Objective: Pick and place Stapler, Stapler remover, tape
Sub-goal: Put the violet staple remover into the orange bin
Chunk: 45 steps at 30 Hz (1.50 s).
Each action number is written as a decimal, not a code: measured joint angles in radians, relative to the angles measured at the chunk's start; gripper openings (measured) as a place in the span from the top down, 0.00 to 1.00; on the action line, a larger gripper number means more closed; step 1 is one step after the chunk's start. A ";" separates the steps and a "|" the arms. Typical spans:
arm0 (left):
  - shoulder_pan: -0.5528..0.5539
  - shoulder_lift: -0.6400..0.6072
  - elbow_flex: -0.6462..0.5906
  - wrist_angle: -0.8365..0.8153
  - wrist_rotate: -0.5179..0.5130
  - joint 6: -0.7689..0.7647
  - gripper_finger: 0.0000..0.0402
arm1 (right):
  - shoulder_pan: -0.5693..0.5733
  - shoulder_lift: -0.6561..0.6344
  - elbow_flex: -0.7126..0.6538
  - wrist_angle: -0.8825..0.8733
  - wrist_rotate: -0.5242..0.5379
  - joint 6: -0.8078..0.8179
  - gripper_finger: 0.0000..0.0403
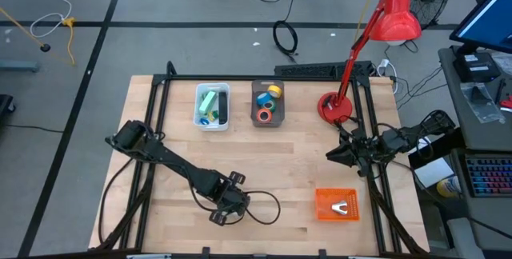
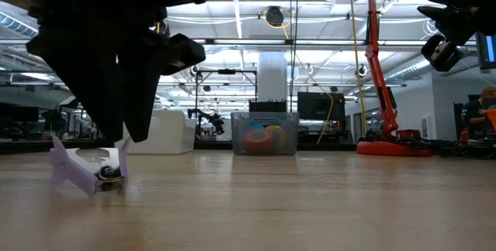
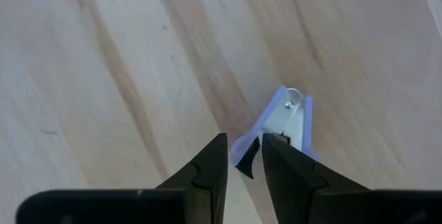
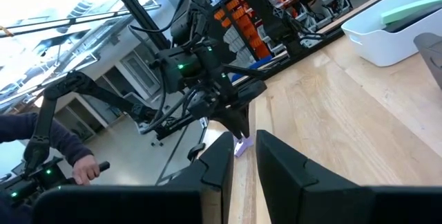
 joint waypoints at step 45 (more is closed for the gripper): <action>0.063 0.043 -0.032 0.120 0.034 0.098 0.77 | 0.000 0.000 0.001 -0.005 0.003 0.047 0.87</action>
